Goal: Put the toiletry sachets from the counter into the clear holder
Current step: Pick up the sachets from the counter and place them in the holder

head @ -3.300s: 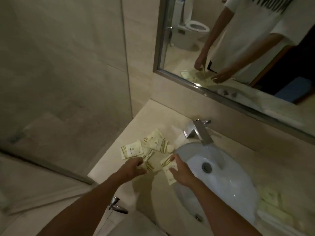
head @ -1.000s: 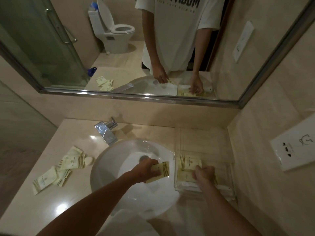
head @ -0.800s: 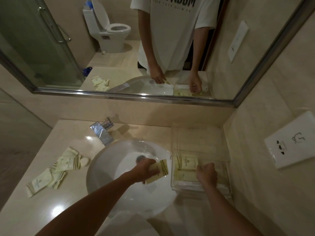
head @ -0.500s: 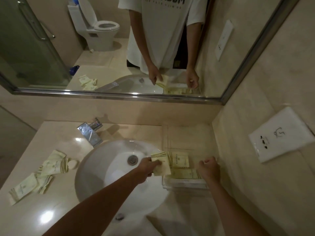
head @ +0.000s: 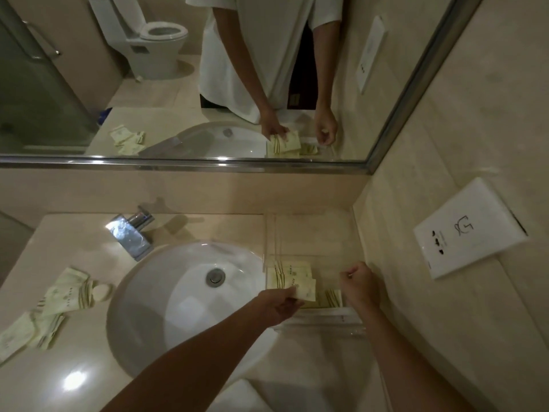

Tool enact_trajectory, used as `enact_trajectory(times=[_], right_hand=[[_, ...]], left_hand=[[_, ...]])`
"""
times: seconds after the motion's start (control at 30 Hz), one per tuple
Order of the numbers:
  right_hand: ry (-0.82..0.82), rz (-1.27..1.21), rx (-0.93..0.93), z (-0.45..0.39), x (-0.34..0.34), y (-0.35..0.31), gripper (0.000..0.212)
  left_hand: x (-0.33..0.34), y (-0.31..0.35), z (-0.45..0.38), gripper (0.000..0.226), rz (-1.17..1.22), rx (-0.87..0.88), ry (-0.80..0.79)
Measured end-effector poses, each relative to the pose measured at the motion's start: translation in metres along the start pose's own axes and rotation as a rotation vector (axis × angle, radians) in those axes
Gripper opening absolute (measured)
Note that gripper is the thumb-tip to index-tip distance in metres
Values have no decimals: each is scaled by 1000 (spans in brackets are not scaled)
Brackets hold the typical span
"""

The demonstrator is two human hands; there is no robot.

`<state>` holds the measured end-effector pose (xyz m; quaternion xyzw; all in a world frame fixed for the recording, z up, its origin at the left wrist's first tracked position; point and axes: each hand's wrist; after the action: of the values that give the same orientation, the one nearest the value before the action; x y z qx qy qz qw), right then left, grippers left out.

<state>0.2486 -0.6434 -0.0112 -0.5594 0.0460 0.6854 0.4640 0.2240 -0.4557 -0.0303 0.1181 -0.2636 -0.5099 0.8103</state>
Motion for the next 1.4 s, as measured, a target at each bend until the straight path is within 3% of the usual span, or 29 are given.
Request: enact_trajectory(times=[0.2, 0.3, 0.77, 0.97, 1.23, 1.4], right_hand=[[-14, 16, 0, -6, 1, 7, 4], [18, 67, -28, -9, -2, 11, 4], [-2, 92, -83, -13, -1, 19, 4], [17, 125, -74, -13, -1, 16, 3], [-94, 188, -118, 7, 3, -12, 7], [-130, 279, -265, 33, 9, -40, 16]], left_hand=[[2, 5, -13, 32, -76, 45, 130], [4, 8, -15, 18, -80, 36, 124], [4, 15, -19, 32, -215, -35, 121], [-2, 19, -11, 23, -353, -72, 43], [-24, 46, 7, 17, -895, 238, 16], [-60, 66, 27, 17, -1120, 429, 75]])
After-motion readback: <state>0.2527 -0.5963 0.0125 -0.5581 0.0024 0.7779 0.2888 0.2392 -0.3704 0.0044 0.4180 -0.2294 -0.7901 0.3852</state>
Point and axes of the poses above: each hand's wrist, its own z-axis away from the middle knuckle, its own x-axis out of the palm, y = z × x, and after that the axes turned 11 degrees about x, right-handed
